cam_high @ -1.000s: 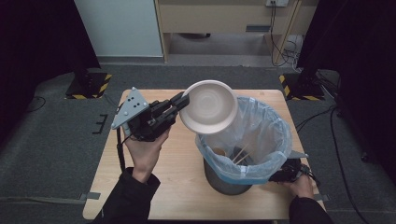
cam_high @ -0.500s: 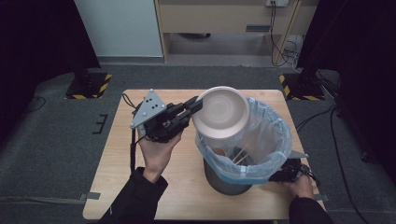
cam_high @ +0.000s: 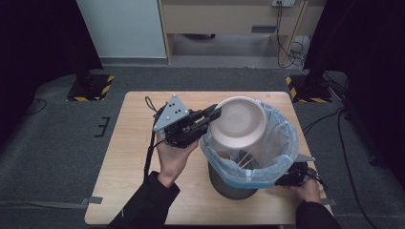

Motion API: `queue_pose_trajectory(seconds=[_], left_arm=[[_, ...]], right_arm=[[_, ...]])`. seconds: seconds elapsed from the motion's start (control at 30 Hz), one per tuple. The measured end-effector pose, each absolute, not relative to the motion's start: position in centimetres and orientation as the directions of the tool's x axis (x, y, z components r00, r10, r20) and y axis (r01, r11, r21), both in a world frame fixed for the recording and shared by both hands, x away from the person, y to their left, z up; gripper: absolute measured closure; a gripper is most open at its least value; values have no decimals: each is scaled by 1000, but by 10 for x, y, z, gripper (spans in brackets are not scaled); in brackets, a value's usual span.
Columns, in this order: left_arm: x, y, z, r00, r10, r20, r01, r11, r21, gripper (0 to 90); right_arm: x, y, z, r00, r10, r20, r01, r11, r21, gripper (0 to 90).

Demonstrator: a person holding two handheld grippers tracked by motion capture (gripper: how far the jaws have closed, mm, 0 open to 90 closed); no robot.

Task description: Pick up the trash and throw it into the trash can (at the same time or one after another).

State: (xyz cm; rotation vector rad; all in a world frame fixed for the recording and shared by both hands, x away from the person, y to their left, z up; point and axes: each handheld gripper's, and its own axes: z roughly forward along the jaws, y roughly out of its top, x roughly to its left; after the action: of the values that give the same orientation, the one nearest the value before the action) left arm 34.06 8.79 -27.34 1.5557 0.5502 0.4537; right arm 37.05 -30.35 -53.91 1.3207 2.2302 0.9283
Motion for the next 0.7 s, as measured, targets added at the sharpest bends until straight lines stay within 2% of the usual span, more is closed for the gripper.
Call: queue_pose_trajectory(seconds=[0.2,0.47,0.57,0.7], left_arm=[[345,80,-279,825,561,-62,103,-43,994,816],[347,93,-284,811,580,-81,115,-22,993,594],[346,102,-283,798,597,-83,111,-11,994,546],[344,139,-290,753,651,-101,127,8,992,500]], right_arm=[[370,-304,-539,-482,876,5,621,338,708,3],[371,-304,-539,-482,876,4,620,338,708,3],[371,-304,-539,-483,876,4,620,338,708,3],[370,-304,-539,-482,876,5,621,338,708,4]])
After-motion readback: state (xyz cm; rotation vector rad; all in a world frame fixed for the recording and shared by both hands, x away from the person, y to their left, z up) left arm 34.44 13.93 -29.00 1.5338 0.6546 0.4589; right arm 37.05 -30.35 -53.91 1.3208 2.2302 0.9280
